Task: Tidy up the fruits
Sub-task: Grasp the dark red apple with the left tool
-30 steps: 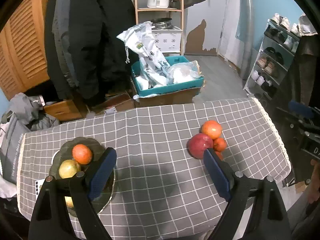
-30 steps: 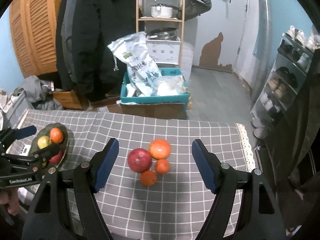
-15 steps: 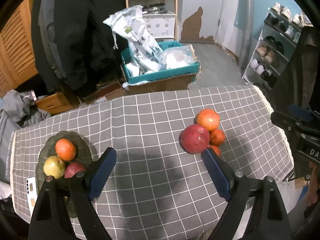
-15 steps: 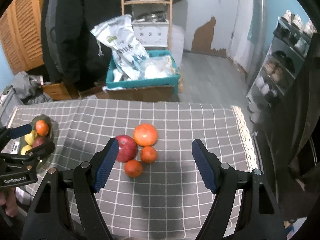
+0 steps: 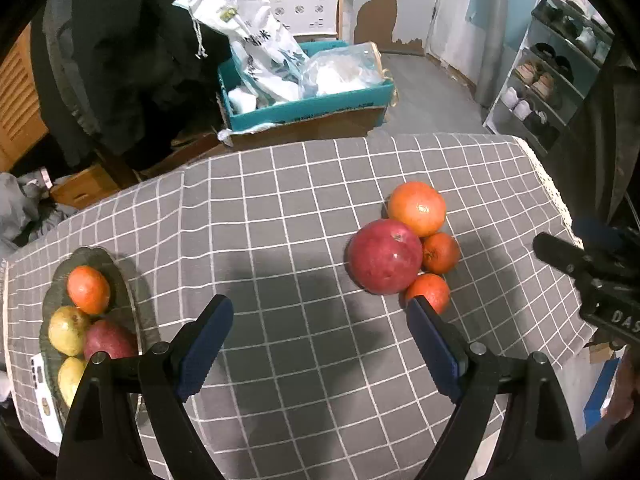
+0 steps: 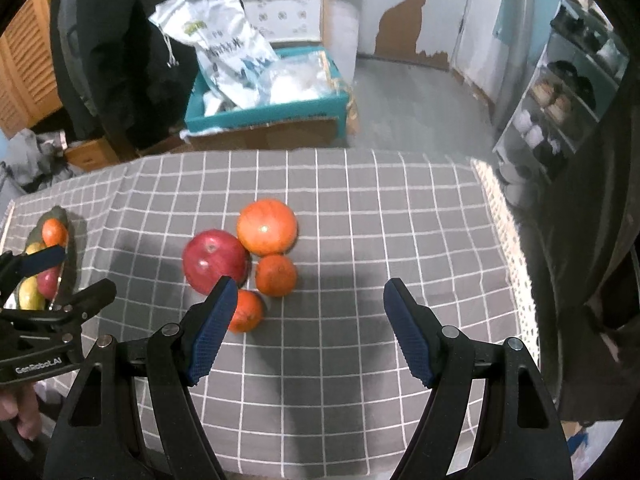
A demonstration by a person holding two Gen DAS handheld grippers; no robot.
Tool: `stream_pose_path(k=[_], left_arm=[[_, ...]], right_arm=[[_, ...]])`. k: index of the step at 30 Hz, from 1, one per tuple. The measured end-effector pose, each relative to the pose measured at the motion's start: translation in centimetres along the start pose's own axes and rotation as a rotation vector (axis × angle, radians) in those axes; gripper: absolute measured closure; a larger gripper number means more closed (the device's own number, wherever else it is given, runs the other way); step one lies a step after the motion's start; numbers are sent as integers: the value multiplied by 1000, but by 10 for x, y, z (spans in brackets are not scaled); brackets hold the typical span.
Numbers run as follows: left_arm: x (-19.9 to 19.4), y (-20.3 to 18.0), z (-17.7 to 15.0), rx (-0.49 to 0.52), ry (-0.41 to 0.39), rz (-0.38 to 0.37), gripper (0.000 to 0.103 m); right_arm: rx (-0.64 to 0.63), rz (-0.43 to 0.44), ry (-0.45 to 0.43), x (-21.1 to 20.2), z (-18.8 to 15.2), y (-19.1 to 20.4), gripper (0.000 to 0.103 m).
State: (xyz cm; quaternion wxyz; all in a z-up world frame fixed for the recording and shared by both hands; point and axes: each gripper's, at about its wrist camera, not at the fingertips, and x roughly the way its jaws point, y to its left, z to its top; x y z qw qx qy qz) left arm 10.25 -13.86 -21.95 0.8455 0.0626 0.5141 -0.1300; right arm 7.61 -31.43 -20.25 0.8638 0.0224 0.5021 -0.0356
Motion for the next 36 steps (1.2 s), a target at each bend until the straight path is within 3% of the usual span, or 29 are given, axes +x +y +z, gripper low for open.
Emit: stream_pose_path(k=[19, 36], left_arm=[[69, -35, 18, 45, 95, -50, 13], [113, -46, 29, 12, 159, -102, 13]], right_arm=[[99, -7, 149, 76, -5, -26, 27], [129, -17, 174, 92, -5, -40, 27]])
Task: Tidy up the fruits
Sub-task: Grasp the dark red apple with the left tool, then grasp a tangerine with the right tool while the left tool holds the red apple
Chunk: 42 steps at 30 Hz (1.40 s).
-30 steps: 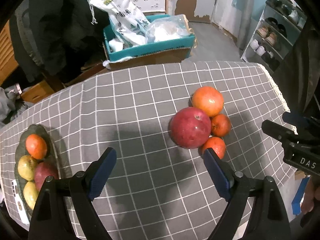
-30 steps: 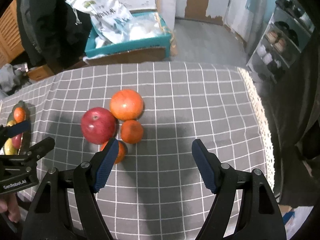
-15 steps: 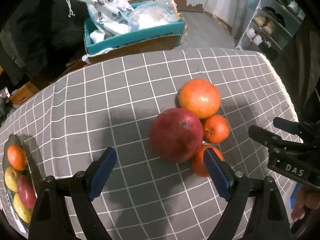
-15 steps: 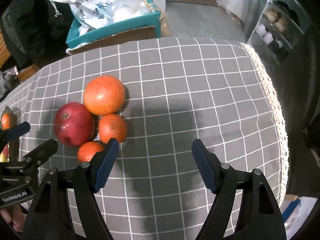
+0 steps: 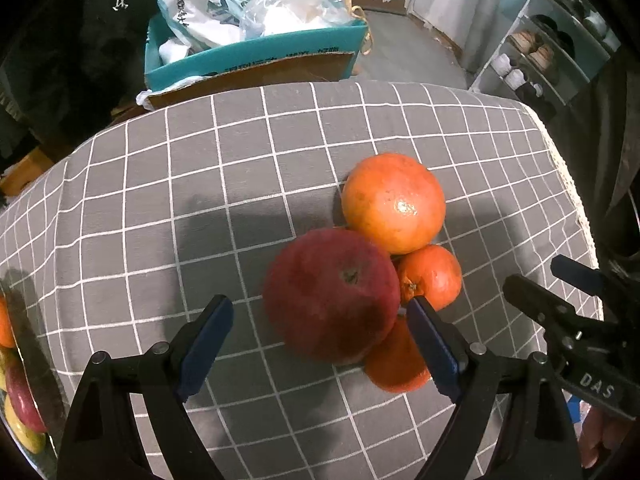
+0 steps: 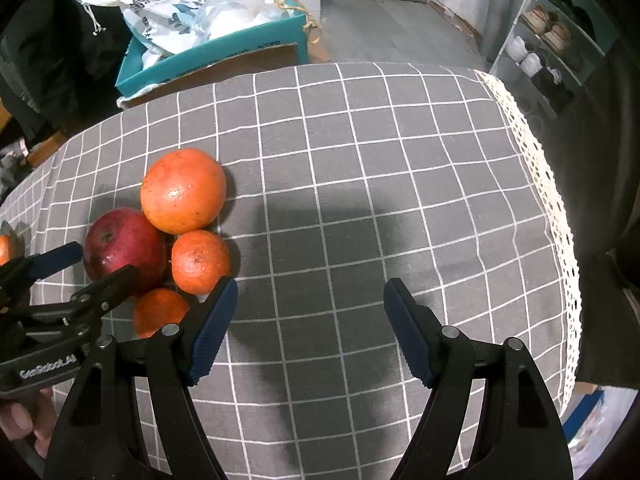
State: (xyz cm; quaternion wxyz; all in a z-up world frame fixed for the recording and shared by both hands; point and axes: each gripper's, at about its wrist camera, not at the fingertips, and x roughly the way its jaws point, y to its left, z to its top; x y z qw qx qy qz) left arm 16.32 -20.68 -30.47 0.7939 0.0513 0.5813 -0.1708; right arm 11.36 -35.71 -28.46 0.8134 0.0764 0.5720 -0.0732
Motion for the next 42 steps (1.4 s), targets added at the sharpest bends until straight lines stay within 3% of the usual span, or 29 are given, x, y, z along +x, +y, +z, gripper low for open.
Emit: stream_pose_path(k=[3, 8, 25, 42], left_arm=[[5, -2, 2, 12, 6, 7, 14], [13, -1, 4, 15, 24, -36, 27], [-8, 25, -12, 1, -24, 29, 27], [-11, 46, -24, -38, -32, 48, 27]], right_arm=[[1, 1, 1, 1, 0, 0, 27], [4, 5, 9, 4, -1, 0, 27], [-14, 133, 31, 18, 10, 27, 27], [-35, 176, 91, 49, 17, 59, 30]])
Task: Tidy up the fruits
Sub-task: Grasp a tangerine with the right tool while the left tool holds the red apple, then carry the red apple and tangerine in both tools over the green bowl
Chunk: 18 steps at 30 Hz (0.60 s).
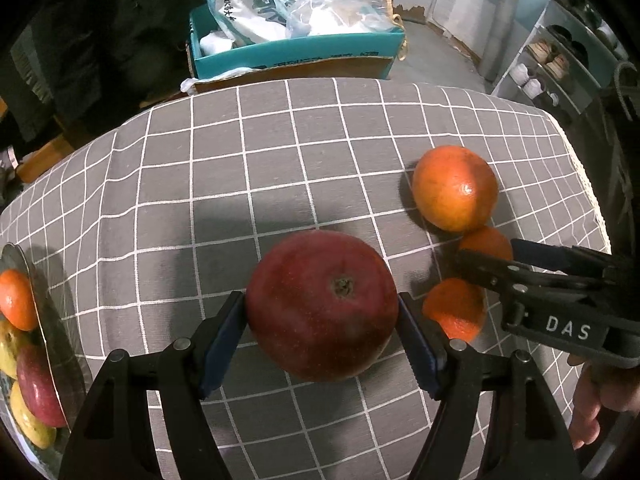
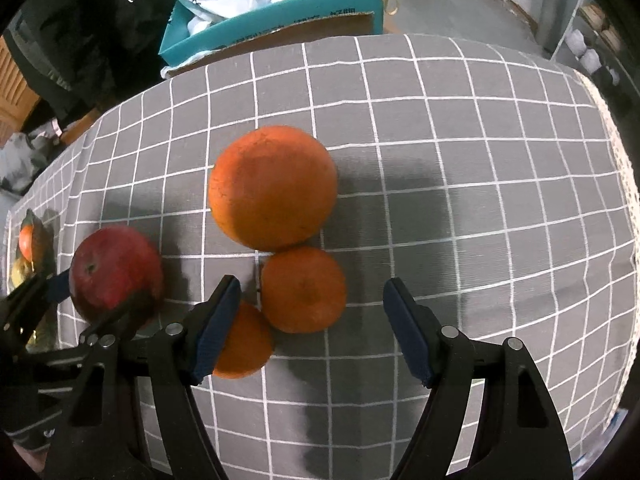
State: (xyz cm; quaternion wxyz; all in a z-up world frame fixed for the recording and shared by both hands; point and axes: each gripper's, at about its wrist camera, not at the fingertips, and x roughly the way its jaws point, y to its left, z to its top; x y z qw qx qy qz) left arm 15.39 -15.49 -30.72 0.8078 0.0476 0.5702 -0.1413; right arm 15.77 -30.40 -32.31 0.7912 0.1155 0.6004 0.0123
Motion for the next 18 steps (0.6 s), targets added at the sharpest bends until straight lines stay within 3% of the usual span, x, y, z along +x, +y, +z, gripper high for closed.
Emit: stream_pose_path(k=[3, 5, 6, 18], left_arm=[[-2, 2, -1, -5, -4, -1, 27], [-5, 4, -1, -9, -9, -3, 27], [-6, 5, -1, -12, -11, -4, 27], [-35, 12, -1, -38, -63, -9, 27]], right_arm=[[21, 16, 11, 5, 3, -1, 37], [30, 29, 17, 5, 3, -1, 47], [30, 26, 20, 6, 3, 0, 58], [-34, -65, -68, -27, -8, 10, 60]])
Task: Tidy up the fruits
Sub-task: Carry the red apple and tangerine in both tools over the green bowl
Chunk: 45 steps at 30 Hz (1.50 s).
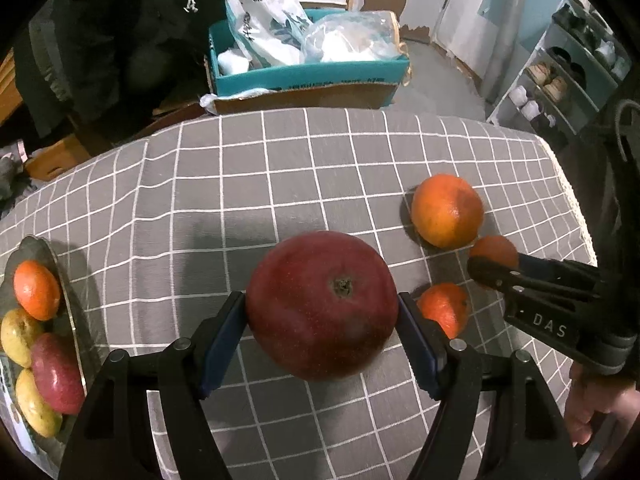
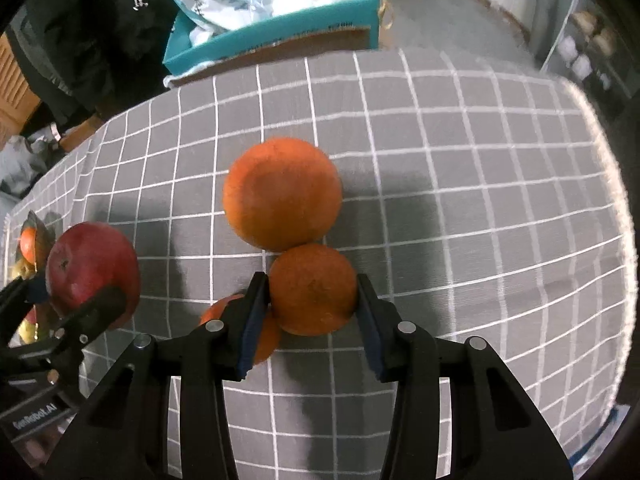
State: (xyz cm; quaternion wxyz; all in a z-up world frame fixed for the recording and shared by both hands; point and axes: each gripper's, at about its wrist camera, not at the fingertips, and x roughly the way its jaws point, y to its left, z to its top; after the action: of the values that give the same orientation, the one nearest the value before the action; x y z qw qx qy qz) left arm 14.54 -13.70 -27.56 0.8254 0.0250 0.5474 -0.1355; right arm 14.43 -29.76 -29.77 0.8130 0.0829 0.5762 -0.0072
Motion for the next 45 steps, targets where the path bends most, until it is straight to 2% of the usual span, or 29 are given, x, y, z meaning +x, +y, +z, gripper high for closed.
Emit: stream_pose_path(k=[7, 12, 28, 45], left_arm=[[-27, 3, -1, 2, -48, 14, 27], [-49, 8, -4, -13, -79, 15, 27], [-121, 28, -16, -31, -196, 27, 27], [-185, 58, -28, -85, -317, 66, 27]], right_arm=[[-48, -56, -79, -36, -5, 7, 60], [-70, -64, -129, -63, -8, 13, 60], [-150, -25, -279, -136, -10, 57, 60], [-211, 10, -389, -184, -17, 92, 60]])
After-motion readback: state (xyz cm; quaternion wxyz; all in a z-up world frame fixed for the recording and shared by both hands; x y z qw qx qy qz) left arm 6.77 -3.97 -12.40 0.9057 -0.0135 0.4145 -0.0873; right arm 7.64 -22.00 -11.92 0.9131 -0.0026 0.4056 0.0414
